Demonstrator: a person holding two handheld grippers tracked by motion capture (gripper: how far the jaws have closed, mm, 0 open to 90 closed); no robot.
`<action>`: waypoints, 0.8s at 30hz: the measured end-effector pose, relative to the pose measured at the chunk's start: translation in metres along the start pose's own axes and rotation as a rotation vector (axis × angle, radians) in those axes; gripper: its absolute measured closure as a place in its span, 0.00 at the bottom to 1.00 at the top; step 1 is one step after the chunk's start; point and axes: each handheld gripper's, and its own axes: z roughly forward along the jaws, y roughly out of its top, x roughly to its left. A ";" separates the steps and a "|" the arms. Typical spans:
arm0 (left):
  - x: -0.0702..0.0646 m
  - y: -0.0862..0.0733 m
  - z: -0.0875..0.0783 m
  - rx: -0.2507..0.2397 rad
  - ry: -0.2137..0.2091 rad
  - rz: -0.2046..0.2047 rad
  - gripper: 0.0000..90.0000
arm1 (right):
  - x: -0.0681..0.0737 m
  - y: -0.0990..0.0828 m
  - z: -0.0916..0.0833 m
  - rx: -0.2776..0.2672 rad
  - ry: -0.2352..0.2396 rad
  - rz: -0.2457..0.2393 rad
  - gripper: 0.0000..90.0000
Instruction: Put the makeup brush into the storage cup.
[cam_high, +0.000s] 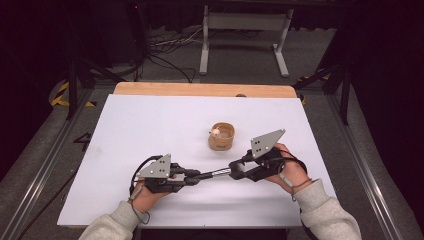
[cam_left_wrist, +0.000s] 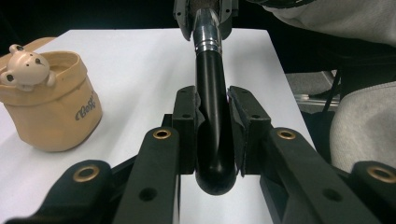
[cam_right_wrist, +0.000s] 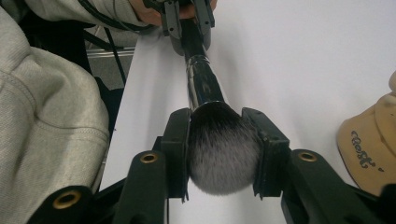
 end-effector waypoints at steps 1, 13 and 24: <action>0.000 0.000 0.000 0.000 0.000 0.000 0.82 | 0.000 0.000 0.000 -0.003 0.002 -0.002 0.73; 0.000 -0.001 0.001 -0.004 -0.006 0.009 0.82 | 0.001 0.000 -0.002 -0.004 0.024 -0.013 0.78; -0.001 -0.001 0.001 -0.009 -0.003 0.005 0.81 | 0.001 0.003 -0.004 -0.002 0.031 -0.005 0.79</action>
